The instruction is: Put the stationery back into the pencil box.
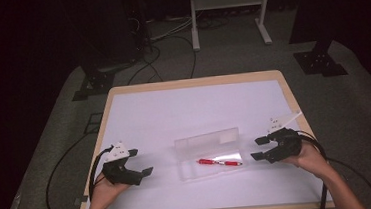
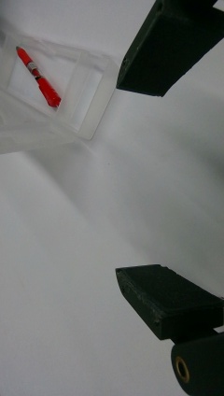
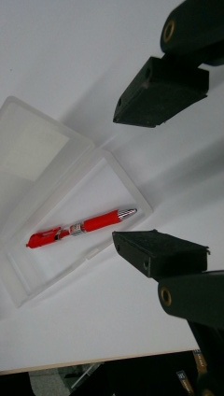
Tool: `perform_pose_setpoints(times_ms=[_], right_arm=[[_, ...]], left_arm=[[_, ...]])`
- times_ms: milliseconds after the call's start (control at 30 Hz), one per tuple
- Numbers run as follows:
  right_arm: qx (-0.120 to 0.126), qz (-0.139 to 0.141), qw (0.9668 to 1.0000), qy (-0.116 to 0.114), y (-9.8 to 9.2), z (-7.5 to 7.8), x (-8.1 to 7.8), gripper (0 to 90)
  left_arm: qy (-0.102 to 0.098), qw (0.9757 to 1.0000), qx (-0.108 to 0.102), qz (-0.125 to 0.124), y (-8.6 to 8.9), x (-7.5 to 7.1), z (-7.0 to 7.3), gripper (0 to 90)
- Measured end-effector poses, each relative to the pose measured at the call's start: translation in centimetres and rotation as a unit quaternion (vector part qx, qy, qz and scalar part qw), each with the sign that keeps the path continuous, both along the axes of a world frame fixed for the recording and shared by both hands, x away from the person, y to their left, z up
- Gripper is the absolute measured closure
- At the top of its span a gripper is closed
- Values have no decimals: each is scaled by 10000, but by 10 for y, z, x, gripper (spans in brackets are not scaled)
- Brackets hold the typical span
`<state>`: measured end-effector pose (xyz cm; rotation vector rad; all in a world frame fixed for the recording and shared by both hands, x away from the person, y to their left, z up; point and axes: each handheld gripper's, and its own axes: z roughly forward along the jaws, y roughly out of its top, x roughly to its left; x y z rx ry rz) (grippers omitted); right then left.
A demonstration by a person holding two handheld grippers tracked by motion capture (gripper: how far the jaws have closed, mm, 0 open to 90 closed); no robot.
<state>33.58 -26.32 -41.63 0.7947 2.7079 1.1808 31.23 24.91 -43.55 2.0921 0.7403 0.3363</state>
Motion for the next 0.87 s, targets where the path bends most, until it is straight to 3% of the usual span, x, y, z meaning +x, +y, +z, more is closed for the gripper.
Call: perform_pose_setpoints(times_ms=[367,667,800,867], right_arm=[[26,-135,9999,36,-11,-2,-7,348],[125,-277,9995,118,-25,-13,-18,342],[239,-426,9986,183,-34,-20,-29,326],[401,-607,9973,92,-43,-28,-44,308]], left_arm=[[-2,10000,12,-18,-2,0,0,82],[-30,10000,24,-42,-5,-2,1,82],[-30,10000,26,-58,-8,-2,1,82],[-48,10000,13,-51,-9,-2,1,82]])
